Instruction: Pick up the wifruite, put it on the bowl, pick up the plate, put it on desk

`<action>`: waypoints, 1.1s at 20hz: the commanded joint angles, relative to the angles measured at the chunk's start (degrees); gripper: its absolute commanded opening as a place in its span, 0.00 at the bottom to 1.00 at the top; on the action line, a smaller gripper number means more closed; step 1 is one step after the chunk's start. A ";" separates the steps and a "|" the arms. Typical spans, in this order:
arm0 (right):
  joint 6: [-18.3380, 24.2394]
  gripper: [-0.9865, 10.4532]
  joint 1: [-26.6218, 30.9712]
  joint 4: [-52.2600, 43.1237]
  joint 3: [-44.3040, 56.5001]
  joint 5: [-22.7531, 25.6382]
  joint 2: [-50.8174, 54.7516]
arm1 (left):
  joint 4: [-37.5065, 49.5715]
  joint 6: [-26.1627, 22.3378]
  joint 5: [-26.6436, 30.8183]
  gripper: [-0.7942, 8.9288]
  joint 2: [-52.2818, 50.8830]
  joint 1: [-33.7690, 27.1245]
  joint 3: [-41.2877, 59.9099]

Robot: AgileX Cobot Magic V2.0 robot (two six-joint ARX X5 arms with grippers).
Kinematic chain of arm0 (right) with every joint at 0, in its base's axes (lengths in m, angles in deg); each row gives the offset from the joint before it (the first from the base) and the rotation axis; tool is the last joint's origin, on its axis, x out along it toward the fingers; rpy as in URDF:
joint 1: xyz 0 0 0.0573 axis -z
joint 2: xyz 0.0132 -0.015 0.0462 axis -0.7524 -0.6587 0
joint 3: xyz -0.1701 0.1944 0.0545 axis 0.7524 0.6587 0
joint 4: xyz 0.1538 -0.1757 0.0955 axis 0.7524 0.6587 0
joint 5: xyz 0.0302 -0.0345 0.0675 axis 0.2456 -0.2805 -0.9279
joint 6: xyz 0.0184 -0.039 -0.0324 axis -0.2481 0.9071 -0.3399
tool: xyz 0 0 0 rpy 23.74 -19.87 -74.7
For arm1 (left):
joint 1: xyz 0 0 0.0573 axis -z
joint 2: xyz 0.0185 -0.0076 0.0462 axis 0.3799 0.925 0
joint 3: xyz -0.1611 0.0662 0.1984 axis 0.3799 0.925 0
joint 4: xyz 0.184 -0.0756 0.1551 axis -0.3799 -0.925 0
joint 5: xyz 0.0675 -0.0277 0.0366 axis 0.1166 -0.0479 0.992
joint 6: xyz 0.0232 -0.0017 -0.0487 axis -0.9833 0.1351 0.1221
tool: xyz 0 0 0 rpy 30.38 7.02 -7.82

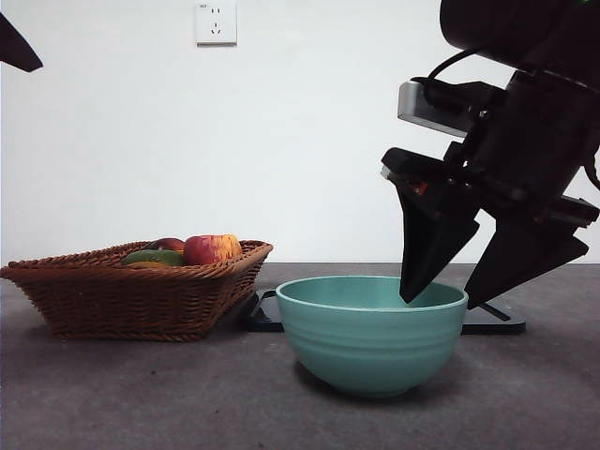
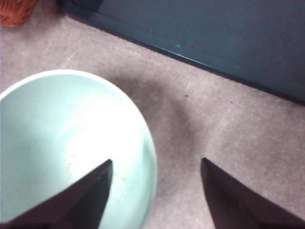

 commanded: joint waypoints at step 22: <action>0.44 0.36 -0.48 20.76 -2.67 -10.54 33.81 | 0.48 -1.11 -0.37 0.43 0.35 0.28 -0.90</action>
